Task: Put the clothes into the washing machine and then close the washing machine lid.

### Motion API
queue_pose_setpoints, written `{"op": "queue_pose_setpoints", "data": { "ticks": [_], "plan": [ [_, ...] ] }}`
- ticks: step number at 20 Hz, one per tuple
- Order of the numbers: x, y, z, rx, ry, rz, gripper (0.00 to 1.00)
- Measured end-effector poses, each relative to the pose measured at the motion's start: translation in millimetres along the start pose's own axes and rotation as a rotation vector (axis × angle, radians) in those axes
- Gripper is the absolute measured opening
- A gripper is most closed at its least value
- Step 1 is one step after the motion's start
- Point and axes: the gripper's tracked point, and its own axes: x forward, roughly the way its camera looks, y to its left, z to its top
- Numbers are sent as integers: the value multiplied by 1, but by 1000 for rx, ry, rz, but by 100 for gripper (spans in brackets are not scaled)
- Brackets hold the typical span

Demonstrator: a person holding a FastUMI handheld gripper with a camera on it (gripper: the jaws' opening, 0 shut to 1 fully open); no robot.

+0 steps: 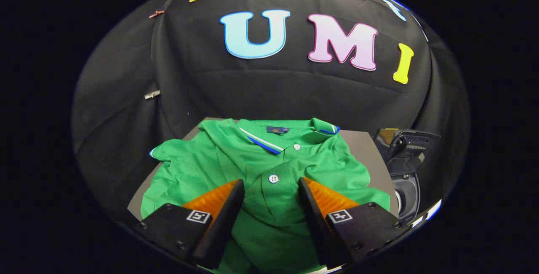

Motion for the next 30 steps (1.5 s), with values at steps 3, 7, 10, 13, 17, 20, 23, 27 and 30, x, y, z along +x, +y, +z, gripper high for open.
{"op": "queue_pose_setpoints", "data": {
  "ticks": [3,7,10,13,17,20,23,27,30],
  "plan": [
    [4,-4,0,17,37,-10,86],
    [5,-13,-1,29,151,-73,49],
    [3,-16,-1,-36,207,-98,23],
    [1,-16,-2,-39,238,-148,23],
    [-2,-13,-4,-83,281,-192,14],
    [-2,-11,-5,-24,329,-147,14],
    [-5,-13,-5,166,392,-123,13],
    [-11,-12,3,287,463,-56,13],
    [-26,-13,23,322,452,11,13]
  ]
}}
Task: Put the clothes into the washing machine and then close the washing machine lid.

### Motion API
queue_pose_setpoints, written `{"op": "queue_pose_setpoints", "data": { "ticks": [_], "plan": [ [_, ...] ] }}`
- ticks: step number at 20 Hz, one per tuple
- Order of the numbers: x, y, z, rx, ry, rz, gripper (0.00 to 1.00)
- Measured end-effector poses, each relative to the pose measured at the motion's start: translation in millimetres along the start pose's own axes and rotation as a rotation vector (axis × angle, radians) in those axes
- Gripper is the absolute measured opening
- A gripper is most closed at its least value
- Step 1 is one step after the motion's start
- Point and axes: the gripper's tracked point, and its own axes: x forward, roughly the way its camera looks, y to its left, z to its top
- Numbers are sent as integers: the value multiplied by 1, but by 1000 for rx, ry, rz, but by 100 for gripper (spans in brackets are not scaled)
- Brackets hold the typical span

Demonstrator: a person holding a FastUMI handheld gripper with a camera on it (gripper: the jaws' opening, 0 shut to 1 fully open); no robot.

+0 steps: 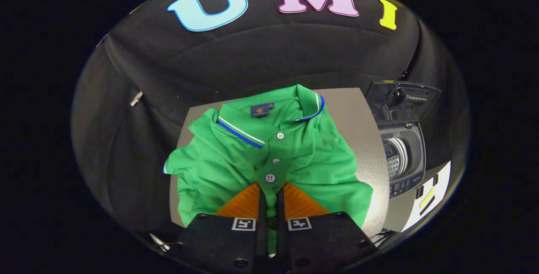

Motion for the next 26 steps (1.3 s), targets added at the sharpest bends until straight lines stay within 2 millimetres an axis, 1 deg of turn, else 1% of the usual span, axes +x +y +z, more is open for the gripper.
{"op": "queue_pose_setpoints", "data": {
  "ticks": [2,4,6,8,11,14,16,18,20,22,24,26],
  "plan": [
    [-17,-5,11,-36,-31,8,13],
    [-33,-3,15,-77,-40,52,13],
    [-43,-3,19,-83,-40,97,13],
    [-54,-10,28,-92,-36,154,13],
    [-74,-36,50,-90,-42,239,13],
    [-93,-65,62,-145,-55,337,13],
    [-101,-88,70,-182,-74,360,13],
    [-103,-105,71,-182,-68,394,12],
    [-102,-123,76,-182,-62,416,13],
    [-103,-143,83,-193,-73,427,13],
    [-104,-165,95,-211,-92,435,12],
    [-106,-188,101,-218,-102,437,13]
  ]
}}
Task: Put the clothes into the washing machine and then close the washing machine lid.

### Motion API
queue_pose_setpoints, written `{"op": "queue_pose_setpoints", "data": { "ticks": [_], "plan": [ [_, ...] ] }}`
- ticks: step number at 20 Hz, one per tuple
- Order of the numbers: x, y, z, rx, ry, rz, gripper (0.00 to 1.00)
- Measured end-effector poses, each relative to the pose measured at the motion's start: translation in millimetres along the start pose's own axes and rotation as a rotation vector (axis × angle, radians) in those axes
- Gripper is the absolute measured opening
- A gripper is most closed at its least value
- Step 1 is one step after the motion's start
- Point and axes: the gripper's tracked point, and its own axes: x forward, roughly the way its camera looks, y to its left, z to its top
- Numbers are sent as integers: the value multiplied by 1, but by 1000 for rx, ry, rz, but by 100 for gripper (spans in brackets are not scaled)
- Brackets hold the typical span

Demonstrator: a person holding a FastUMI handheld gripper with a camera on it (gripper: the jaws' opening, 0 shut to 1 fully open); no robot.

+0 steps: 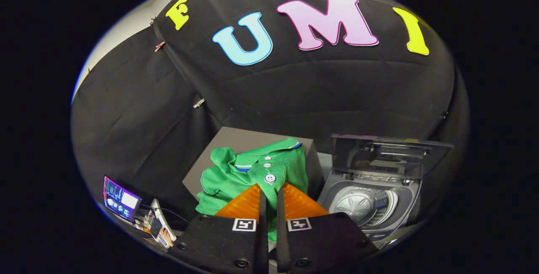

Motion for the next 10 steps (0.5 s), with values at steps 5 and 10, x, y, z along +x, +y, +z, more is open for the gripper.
{"op": "queue_pose_setpoints", "data": {
  "ticks": [5,10],
  "plan": [
    [-26,-60,11,2,-34,-36,12],
    [-53,-108,20,55,-81,-87,9]
  ]
}}
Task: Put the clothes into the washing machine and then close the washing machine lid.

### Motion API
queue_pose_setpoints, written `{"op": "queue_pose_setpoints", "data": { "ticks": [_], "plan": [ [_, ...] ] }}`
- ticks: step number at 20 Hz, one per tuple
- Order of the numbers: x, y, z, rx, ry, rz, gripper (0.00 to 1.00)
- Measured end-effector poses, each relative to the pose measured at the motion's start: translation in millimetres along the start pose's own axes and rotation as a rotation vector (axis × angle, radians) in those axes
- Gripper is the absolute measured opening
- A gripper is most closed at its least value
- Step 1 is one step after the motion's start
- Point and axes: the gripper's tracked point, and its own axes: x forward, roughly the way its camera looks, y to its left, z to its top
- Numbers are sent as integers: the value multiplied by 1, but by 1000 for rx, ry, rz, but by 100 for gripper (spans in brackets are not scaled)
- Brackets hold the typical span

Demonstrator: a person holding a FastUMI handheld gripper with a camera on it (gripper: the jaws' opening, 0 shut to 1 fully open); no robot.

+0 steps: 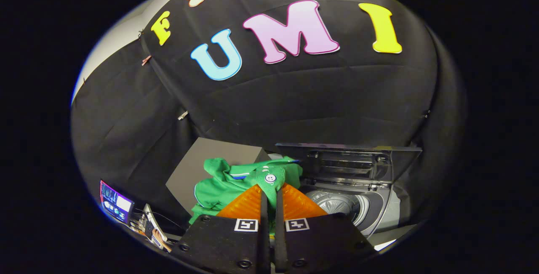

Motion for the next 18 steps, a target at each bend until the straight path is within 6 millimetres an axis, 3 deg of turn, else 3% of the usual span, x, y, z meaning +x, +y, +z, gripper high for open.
{"op": "queue_pose_setpoints", "data": {
  "ticks": [6,9,12,15,18],
  "plan": [
    [-14,-57,2,74,-39,-96,9],
    [-8,-74,-9,86,-21,-133,9],
    [-4,-91,1,-4,-97,-185,9],
    [-6,-93,18,-41,-152,-193,9],
    [6,-103,13,-66,-131,-221,9]
  ]
}}
